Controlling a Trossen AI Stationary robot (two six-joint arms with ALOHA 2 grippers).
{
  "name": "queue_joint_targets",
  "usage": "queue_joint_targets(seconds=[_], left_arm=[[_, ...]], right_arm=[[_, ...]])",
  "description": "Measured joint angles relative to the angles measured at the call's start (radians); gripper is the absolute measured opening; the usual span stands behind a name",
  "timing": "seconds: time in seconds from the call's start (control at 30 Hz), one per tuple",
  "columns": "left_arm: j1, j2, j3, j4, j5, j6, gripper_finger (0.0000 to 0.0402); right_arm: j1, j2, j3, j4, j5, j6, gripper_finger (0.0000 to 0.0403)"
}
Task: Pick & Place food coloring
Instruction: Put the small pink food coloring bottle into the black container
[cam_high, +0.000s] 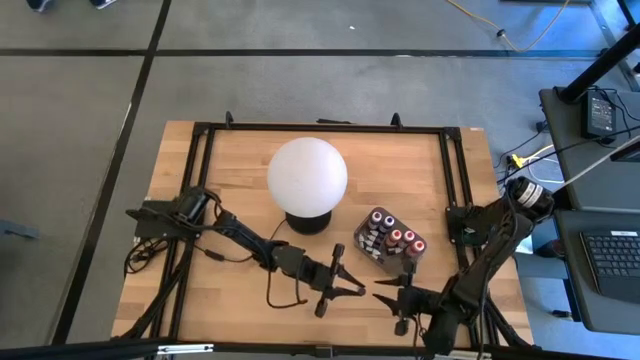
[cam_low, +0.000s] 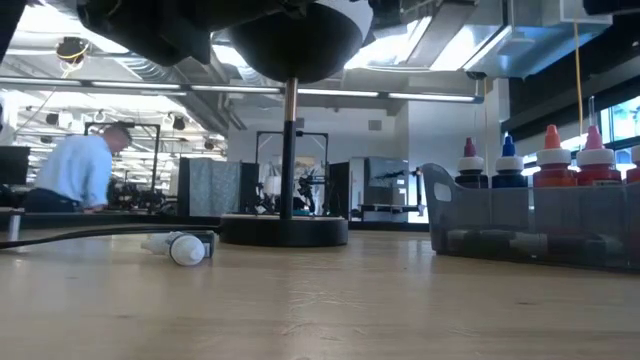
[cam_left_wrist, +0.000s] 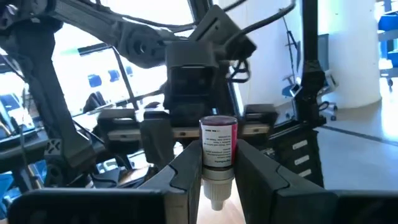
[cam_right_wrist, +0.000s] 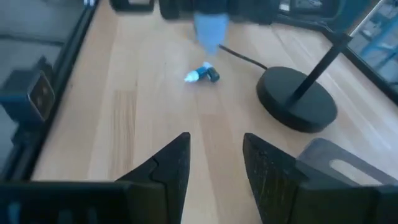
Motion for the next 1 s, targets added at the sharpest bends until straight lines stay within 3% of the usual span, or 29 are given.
queue_joint_targets(seconds=[0.23, 0.8, 1.0], left_arm=[[0.024, 0.0, 0.0, 0.009, 0.005, -0.052, 0.0086], [0.029, 0.0, 0.0, 0.008, 0.041, -0.055, 0.0084], [0.028, 0.0, 0.0, 0.01, 0.043, -0.053, 0.0081]], right_arm=[[-0.059, 0.0, -0.04, 0.261, 0.09, -0.169, 0.0152], [-0.132, 0.0, -0.042, 0.412, -0.085, -0.368, 0.0152], [-0.134, 0.0, -0.041, 0.489, -0.082, -0.441, 0.0152]])
